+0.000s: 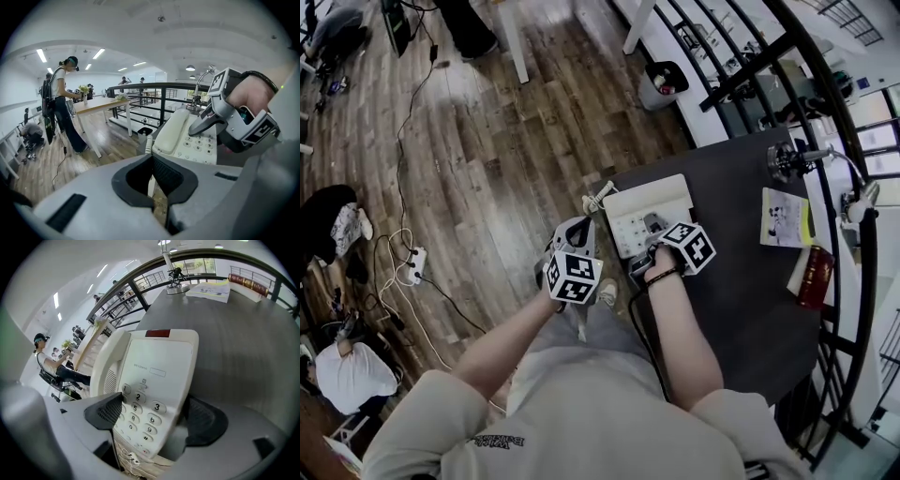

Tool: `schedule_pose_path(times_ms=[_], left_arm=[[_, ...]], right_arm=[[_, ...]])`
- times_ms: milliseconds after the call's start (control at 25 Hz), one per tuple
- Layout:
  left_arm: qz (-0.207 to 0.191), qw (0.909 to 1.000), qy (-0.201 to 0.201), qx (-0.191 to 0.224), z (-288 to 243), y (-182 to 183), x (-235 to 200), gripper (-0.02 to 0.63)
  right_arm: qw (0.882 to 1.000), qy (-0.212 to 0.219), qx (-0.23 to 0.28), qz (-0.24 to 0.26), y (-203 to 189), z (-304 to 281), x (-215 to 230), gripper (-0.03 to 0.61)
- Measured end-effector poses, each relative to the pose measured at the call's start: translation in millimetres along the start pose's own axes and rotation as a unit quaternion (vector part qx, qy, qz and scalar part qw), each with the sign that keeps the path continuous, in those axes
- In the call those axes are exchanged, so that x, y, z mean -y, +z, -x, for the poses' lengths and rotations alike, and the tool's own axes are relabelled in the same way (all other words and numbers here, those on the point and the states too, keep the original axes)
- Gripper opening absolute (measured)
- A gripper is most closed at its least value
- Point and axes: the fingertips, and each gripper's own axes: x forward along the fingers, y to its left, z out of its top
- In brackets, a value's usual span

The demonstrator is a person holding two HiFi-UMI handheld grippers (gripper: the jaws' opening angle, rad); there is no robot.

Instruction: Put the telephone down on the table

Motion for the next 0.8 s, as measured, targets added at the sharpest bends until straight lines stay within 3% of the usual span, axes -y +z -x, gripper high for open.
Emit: schedule_pose_path(times_ms=[320,560,600,640,800], left_arm=[[0.007,1.0,-0.003,-0.004,8.2,-1.6,9.0,0.005],[-0.011,0.9999,0.011,-0.004,21.1,-2.1,9.3,0.005],[-0.018,0.9997,0.014,-0.002,23.9,-0.7,9.6,0.005],[-0.02,0.9997,0.016,0.001,27.0,1.3,9.9,0.005],[-0.01,0.9995,0.027,0.015,43.6,14.3,9.3,0.005]], right_arm=[[1.0,-0.017,-0.015,0.012,-13.9,10.4,16.6,0.382],[0.998,-0.005,-0.002,0.068,-27.7,32.0,25.4,0.377],[0.996,-0.003,0.01,0.084,-25.4,38.2,24.3,0.333],[0.994,-0.001,0.025,0.102,-21.2,45.4,22.3,0.233],[0.984,0.023,0.085,0.156,0.3,77.7,4.9,0.062]])
